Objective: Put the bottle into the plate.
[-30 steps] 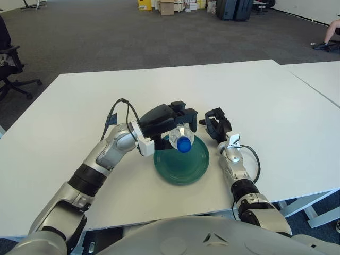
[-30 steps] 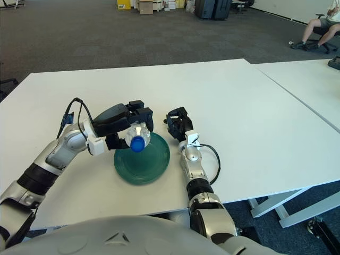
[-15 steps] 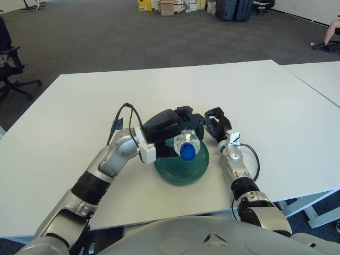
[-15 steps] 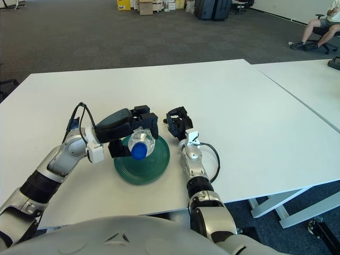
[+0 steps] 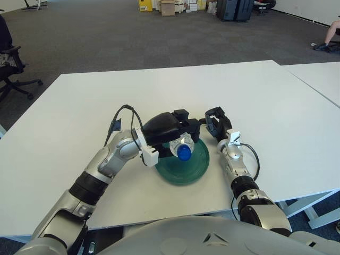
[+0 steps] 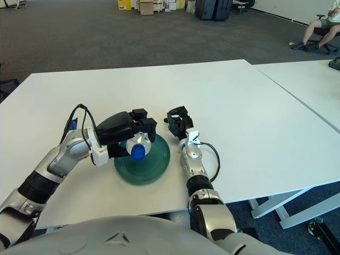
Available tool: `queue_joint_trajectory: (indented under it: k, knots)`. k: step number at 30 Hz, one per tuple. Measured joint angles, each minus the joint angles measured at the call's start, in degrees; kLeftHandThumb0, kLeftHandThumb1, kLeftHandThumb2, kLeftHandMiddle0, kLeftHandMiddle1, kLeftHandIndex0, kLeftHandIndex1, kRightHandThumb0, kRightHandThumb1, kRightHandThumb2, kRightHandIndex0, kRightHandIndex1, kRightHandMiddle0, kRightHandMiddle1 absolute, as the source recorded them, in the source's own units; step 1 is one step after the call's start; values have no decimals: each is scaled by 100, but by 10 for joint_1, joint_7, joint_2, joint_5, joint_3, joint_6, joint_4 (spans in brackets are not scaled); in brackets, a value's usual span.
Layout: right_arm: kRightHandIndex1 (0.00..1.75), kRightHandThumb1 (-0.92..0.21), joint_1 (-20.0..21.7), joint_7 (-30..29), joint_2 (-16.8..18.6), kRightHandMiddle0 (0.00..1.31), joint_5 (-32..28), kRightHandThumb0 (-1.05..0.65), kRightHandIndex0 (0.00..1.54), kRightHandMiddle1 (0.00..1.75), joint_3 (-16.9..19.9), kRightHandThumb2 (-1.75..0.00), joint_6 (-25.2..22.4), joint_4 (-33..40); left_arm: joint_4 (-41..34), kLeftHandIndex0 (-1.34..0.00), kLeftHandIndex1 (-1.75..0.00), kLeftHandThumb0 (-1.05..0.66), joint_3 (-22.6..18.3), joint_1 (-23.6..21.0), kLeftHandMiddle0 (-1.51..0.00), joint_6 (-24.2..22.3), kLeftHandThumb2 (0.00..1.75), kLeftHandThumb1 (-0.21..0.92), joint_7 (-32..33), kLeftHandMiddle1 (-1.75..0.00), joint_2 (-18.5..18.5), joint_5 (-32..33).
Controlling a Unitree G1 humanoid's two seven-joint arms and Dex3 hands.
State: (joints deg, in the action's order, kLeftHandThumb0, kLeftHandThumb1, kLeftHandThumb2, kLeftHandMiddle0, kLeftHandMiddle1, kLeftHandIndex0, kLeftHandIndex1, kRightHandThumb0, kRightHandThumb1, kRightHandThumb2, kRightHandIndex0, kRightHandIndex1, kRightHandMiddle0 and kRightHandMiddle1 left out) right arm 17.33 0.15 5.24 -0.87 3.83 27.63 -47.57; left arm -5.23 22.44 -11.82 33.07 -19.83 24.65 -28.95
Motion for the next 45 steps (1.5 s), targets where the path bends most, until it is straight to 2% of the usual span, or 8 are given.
queue_joint_trajectory:
  k: [9, 23, 31, 33, 39, 42, 43, 45]
  knots:
    - [112, -92, 2, 4, 0, 24, -2, -35, 42, 170, 1, -48, 5, -9, 11, -62, -169, 0, -2, 0, -74, 3, 157, 8, 4, -175, -2, -1]
    - [112, -92, 3, 11, 0, 24, -4, -35, 42, 170, 4, -47, 8, -12, 68, -57, -172, 0, -14, -14, -74, 39, 156, 11, 93, -175, -8, -74]
    - [114, -92, 3, 8, -1, 23, -3, -35, 44, 171, 3, -48, 11, -12, 87, -52, -175, 0, -12, -15, -71, 55, 151, 15, 86, -174, -12, -56]
    - [114, -92, 3, 7, 0, 23, -3, -35, 44, 171, 3, -49, 11, -12, 90, -55, -164, 0, -12, -15, -71, 55, 145, 18, 78, -174, -12, -43]
    - [116, -92, 3, 5, 1, 24, -3, -35, 44, 170, 3, -47, 11, -11, 148, -43, -155, -1, -2, -25, -55, 86, 113, 42, 75, -175, -31, -9]
    - [116, -92, 3, 1, 2, 25, -3, -35, 44, 169, 3, -47, 12, -11, 190, -29, -160, -32, 10, -35, -28, 125, 82, 65, 67, -162, -38, 15]
    - [116, -92, 4, -1, 2, 25, -3, -35, 43, 169, 3, -46, 13, -11, 208, -15, -152, -58, 13, -41, -14, 143, 57, 78, 65, -142, -39, 18]
    - [117, -92, 4, -6, 3, 26, -3, -35, 43, 168, 3, -46, 14, -12, 244, -7, -140, -74, 20, -60, -8, 181, 44, 85, 61, -116, -37, 19]
